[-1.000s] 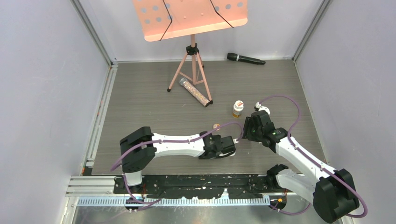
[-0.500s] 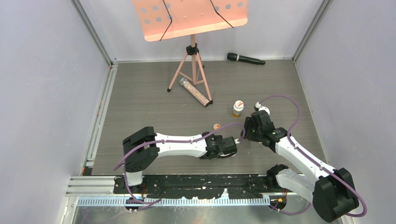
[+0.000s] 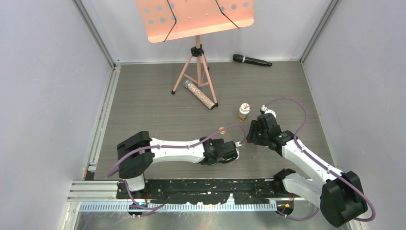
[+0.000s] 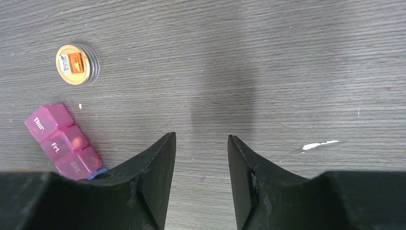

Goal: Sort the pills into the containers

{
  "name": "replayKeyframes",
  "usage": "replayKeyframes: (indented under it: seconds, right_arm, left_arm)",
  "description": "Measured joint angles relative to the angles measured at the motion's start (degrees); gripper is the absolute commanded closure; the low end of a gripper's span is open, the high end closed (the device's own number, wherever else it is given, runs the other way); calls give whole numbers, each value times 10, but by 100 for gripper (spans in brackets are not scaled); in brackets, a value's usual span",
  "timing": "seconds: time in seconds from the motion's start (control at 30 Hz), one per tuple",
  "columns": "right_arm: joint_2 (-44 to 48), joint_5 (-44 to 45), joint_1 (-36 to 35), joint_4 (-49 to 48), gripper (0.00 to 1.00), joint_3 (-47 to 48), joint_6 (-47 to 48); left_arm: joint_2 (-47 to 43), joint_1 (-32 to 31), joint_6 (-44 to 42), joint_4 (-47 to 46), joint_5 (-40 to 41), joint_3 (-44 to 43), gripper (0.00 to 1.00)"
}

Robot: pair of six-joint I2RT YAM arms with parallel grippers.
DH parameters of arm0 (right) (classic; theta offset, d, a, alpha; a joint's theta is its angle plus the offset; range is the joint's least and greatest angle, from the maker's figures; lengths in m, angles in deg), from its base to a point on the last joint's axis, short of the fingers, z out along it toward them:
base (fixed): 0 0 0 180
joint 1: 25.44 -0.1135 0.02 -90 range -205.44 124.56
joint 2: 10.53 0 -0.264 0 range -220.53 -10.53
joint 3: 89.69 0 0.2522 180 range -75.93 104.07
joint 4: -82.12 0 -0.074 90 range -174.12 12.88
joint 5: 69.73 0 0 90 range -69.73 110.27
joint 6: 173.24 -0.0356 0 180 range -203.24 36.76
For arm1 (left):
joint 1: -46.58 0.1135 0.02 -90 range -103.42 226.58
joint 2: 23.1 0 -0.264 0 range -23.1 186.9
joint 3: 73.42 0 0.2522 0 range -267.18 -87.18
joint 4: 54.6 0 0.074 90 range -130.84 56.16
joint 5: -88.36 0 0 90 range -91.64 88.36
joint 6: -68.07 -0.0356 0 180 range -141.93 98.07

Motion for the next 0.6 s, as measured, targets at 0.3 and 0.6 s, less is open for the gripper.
replayKeyframes:
  seconds: [0.3,0.6]
  right_arm:
    - [-3,-7,0,-1,49,0,0]
    - [-6,-23,1,-1,49,0,0]
  left_arm:
    - [-86,5,14,-51,-1,54,100]
    - [-205,51,37,-162,-24,146,100]
